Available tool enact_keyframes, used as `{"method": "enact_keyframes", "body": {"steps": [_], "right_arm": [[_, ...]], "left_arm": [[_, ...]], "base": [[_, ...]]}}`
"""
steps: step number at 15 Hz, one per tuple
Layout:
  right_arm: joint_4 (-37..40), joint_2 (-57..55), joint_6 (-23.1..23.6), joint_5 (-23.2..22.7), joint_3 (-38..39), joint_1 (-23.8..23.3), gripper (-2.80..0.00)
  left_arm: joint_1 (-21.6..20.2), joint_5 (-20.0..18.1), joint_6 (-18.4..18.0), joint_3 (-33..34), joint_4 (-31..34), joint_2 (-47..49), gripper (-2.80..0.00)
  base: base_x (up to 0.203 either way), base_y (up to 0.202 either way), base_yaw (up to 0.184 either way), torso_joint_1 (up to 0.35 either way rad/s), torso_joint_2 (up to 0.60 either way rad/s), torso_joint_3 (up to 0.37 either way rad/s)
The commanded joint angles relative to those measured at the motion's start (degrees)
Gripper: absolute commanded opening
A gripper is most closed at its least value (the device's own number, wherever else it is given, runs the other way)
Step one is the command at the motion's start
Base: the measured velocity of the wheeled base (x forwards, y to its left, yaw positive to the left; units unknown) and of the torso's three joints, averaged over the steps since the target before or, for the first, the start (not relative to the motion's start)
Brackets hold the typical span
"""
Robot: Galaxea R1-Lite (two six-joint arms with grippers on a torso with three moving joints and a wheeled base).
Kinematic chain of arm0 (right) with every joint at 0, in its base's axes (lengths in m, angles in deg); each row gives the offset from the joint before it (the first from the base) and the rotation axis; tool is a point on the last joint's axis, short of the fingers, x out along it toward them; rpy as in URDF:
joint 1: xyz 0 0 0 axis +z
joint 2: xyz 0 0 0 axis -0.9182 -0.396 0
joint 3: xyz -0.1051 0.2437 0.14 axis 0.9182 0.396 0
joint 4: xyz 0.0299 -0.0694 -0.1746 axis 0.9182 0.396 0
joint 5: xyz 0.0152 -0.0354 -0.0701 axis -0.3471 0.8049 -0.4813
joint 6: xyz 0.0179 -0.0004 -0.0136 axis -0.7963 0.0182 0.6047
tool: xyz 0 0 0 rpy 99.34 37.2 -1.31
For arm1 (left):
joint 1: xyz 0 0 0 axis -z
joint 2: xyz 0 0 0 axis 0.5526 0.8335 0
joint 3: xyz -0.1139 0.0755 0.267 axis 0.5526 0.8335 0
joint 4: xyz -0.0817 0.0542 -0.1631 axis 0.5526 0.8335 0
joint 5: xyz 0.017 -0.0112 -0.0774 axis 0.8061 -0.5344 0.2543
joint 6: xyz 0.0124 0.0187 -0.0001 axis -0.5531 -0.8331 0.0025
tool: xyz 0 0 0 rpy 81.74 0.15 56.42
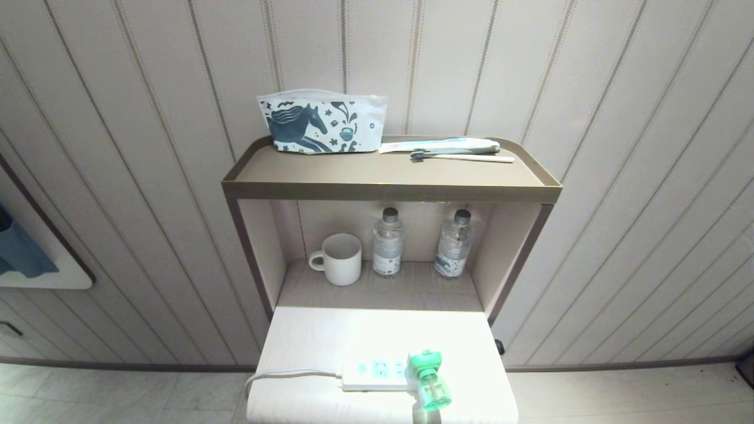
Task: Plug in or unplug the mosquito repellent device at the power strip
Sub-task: Hold the socket with your left hand and unplug it with your right hand
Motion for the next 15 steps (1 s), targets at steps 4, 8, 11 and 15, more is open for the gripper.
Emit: {"method": "enact_keyframes", "body": {"steps": [4, 8, 11, 15], "right_arm": [[-0.04, -0.15, 0.07, 0.00, 0.00, 0.01, -2.80], [-0.04, -0.15, -0.01, 0.00, -0.09, 0.01, -2.80], [0.23, -0.15, -0.01, -0.06, -0.35, 0.01, -2.80], [-0.04, -0.15, -0.01, -0.09, -0.17, 0.01, -2.80]], "left_arm": [[0.00, 0.01, -0.01, 0.00, 0.00, -0.02, -2.80], [0.00, 0.01, -0.01, 0.00, 0.00, -0.02, -2.80], [0.00, 0.01, -0.01, 0.00, 0.00, -0.02, -2.80], [0.00, 0.01, -0.01, 0.00, 0.00, -0.02, -2.80]], "base": [[0.000, 0.000, 0.000, 0.000, 0.00, 0.000], [0.000, 0.000, 0.000, 0.000, 0.00, 0.000], [0.000, 0.000, 0.000, 0.000, 0.00, 0.000], [0.000, 0.000, 0.000, 0.000, 0.00, 0.000]]}}
